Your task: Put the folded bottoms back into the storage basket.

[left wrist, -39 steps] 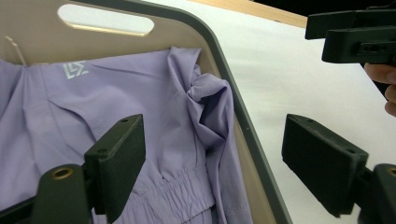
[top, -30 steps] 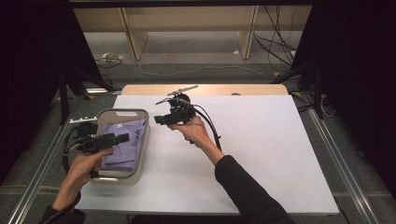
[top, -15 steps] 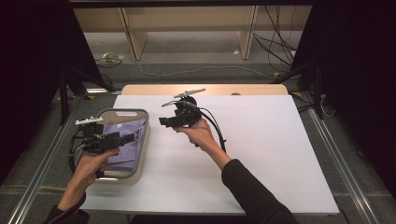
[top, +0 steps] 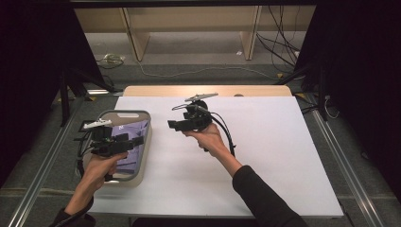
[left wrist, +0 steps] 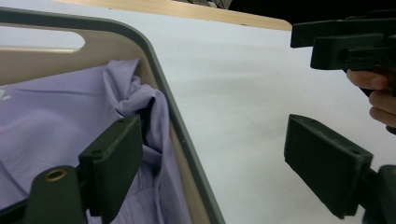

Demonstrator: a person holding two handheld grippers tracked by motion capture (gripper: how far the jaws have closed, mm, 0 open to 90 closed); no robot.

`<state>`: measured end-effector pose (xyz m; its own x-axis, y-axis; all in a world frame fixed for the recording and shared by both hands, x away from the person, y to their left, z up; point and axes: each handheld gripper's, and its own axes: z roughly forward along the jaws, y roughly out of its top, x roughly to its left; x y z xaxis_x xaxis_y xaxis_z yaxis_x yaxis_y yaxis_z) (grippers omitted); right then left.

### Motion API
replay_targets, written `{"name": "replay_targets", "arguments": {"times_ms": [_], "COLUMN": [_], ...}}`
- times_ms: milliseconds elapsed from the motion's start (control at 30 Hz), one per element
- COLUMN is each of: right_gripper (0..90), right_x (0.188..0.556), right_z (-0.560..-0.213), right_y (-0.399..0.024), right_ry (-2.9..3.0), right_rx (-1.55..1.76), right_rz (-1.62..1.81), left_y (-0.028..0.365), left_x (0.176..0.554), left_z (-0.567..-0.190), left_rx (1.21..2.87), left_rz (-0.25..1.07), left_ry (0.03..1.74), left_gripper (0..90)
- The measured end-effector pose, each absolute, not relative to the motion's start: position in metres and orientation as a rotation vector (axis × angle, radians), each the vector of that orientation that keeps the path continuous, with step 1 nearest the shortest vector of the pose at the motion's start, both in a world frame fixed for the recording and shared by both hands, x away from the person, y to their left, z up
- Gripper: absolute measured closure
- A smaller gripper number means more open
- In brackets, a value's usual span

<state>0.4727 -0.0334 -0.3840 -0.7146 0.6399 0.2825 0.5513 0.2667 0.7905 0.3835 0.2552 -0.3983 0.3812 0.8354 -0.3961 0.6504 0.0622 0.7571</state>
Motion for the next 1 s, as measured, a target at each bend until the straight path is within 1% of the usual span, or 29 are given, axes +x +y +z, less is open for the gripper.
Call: {"name": "replay_targets", "arguments": {"times_ms": [433, 567, 1000], "right_gripper": [25.6, 24.3, 20.6], "right_x": [0.462, 0.459, 0.449], "right_z": [-0.386, -0.387, -0.390], "right_y": [-0.057, -0.063, -0.076], "right_ry": [2.387, 2.381, 2.344], "right_rx": [1.154, 1.155, 1.135], "right_rz": [1.492, 1.501, 1.538], "left_y": [0.236, 0.231, 0.216], "left_x": [0.378, 0.376, 0.371], "left_z": [-0.399, -0.398, -0.404], "left_rx": [1.674, 1.670, 1.693], "left_rz": [0.224, 0.216, 0.224], "left_ry": [1.270, 1.224, 1.176], "left_gripper": [18.9, 18.1, 17.6]}}
